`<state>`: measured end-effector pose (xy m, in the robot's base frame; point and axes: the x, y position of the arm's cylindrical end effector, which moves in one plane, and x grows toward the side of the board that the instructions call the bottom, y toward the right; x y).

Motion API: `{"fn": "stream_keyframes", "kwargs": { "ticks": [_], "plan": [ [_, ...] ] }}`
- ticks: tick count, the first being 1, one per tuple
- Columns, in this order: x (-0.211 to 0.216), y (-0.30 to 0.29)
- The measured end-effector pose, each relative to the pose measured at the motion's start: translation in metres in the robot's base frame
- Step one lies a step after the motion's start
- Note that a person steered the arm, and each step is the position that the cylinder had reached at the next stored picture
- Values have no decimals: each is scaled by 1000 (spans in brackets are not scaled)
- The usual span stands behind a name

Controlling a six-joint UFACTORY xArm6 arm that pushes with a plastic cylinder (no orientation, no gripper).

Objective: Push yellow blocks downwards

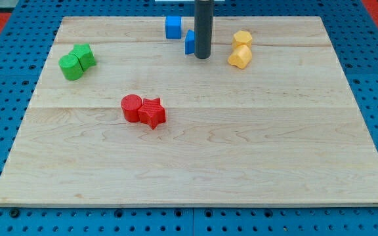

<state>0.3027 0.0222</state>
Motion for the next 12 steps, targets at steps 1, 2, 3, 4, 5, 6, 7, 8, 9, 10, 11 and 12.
{"fn": "stream_keyframes", "kwargs": {
  "ticks": [1,2,3,4,5,6,7,8,9,10,11,12],
  "plan": [
    [-11,-19],
    [-9,-20],
    [-34,-20],
    [-42,-13],
    [-42,8],
    [-42,10],
    [-42,11],
    [-47,49],
    [-49,104],
    [-43,105],
    [-53,140],
    [-35,138]
  ]
}}
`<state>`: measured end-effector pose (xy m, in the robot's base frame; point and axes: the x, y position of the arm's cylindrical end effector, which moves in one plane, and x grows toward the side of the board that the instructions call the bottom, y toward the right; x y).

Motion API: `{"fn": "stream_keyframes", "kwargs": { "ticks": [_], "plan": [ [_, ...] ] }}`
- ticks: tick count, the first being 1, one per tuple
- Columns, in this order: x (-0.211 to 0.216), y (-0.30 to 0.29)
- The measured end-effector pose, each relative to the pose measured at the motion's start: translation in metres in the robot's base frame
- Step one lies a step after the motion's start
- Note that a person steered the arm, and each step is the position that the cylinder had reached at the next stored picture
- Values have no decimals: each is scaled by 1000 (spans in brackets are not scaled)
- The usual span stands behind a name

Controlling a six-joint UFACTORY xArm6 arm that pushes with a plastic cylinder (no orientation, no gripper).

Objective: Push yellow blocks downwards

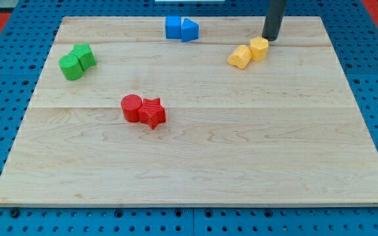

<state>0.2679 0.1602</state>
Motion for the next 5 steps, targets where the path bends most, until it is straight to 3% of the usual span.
{"fn": "stream_keyframes", "kwargs": {
  "ticks": [4,5],
  "plan": [
    [63,-143],
    [53,-137]
  ]
}}
